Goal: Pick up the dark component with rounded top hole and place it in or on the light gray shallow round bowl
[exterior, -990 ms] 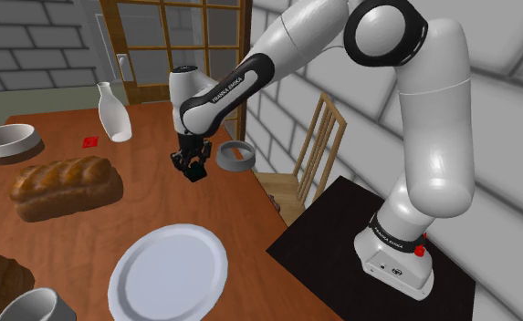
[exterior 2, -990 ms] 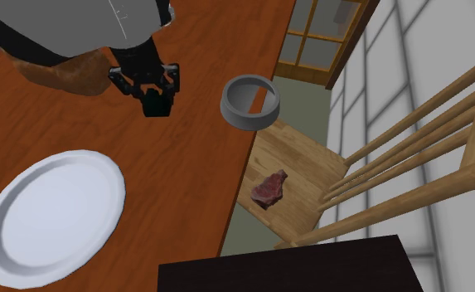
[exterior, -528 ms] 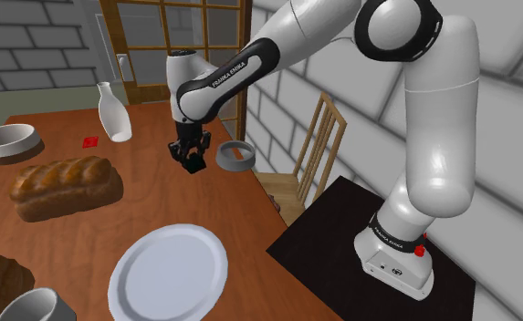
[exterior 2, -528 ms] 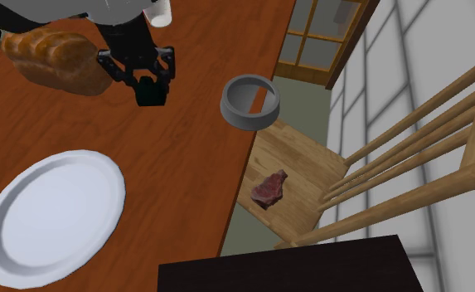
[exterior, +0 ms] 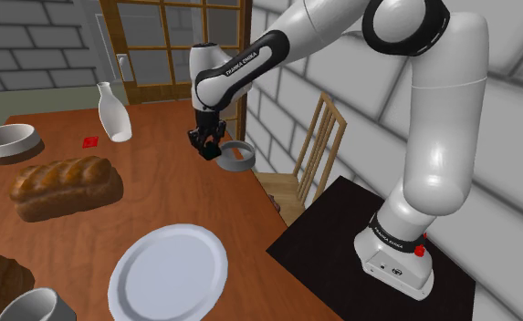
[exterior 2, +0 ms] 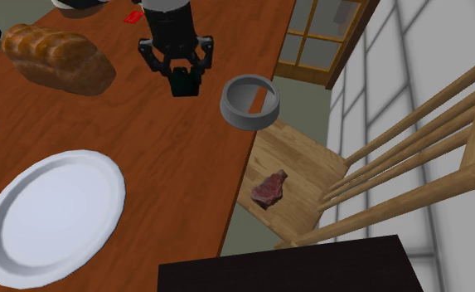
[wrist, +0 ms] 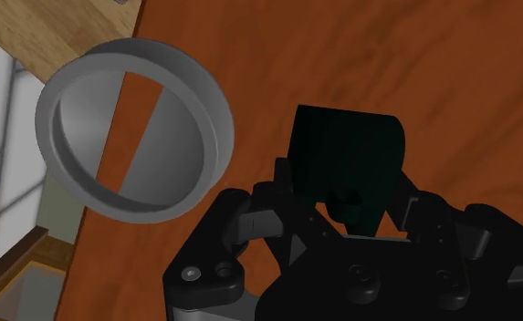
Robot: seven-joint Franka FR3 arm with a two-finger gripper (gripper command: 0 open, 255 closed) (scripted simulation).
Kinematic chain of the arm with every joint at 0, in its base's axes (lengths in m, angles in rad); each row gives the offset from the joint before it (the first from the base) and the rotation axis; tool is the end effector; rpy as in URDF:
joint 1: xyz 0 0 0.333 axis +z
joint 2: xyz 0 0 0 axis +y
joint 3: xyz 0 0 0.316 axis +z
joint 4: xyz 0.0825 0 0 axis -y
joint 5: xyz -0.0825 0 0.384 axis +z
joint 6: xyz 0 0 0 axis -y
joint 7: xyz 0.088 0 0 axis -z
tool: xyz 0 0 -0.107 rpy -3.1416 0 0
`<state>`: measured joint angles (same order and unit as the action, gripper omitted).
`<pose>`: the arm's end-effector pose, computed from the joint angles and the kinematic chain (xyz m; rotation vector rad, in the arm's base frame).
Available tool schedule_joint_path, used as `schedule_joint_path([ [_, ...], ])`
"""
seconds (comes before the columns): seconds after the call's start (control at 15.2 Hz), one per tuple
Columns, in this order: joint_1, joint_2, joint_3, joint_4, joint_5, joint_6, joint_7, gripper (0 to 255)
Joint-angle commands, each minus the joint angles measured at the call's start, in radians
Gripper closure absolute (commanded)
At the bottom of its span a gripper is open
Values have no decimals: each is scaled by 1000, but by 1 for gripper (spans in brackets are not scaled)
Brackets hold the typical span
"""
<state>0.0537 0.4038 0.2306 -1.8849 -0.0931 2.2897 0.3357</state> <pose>0.6095 0.1672 0.2999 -3.1190 0.0140 -0.0108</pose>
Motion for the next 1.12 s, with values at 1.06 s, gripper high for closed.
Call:
schedule_joint_path([
  [1.06,-193,53,-71,-5,27,58,-277,255],
])
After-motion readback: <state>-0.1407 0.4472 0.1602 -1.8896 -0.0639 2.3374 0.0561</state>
